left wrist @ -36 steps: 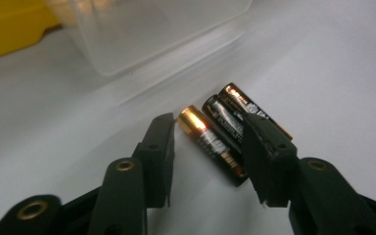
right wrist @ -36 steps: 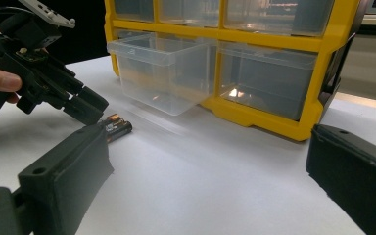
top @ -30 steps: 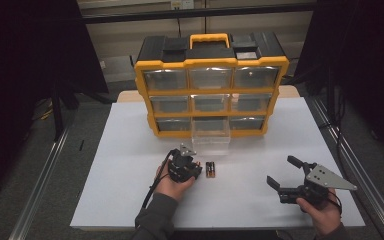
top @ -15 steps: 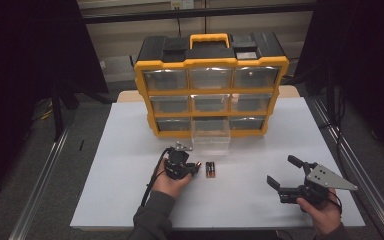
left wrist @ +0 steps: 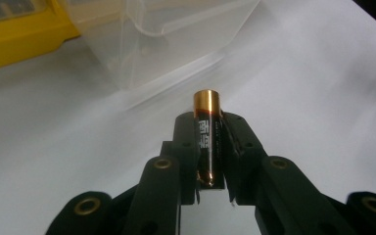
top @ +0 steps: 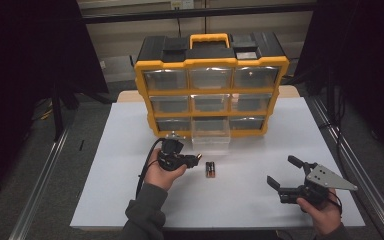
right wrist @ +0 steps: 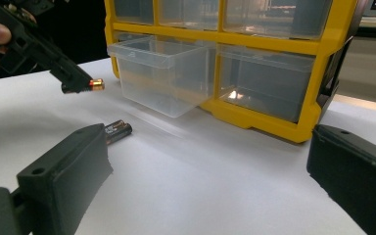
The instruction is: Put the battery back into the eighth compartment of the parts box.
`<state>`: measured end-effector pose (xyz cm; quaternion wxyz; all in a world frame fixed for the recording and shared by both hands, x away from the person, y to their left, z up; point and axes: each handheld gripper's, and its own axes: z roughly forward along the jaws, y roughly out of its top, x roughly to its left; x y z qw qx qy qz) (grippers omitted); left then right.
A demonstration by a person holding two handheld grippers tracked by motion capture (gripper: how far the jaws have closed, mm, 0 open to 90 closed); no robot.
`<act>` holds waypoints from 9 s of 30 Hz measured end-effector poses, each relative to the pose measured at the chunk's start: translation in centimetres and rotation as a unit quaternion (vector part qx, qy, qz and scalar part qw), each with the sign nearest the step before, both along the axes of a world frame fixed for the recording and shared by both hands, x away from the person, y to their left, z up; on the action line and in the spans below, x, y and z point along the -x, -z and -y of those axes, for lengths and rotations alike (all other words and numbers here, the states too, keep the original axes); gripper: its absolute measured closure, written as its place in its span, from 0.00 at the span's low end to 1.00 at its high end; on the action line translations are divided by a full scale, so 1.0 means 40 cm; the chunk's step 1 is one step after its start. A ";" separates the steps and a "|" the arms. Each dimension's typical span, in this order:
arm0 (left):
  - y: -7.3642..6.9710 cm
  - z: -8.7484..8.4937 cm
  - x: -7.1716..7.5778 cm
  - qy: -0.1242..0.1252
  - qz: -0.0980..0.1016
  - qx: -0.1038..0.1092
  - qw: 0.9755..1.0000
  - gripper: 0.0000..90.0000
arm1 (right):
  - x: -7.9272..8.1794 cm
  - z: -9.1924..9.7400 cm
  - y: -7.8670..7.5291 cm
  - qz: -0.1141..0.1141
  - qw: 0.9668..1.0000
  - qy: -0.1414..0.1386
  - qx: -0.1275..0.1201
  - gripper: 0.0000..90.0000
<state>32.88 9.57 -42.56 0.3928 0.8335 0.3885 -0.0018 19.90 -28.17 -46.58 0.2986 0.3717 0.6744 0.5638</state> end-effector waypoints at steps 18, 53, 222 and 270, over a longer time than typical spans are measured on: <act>-0.108 0.010 -0.023 0.035 0.000 -0.005 0.999 0.86 | 0.000 -0.002 0.001 -0.001 1.000 0.000 -0.002 0.02; -0.206 0.086 -0.126 0.034 0.025 -0.029 0.999 0.86 | 0.000 -0.001 0.000 0.002 1.000 -0.002 -0.002 0.02; 0.115 0.095 0.016 -0.012 0.019 -0.073 0.997 0.86 | 0.008 -0.001 -0.007 0.008 1.000 -0.009 -0.001 0.03; -0.139 0.065 -0.061 0.020 0.011 -0.002 1.000 0.86 | 0.006 0.003 -0.005 0.009 1.000 -0.009 0.001 0.03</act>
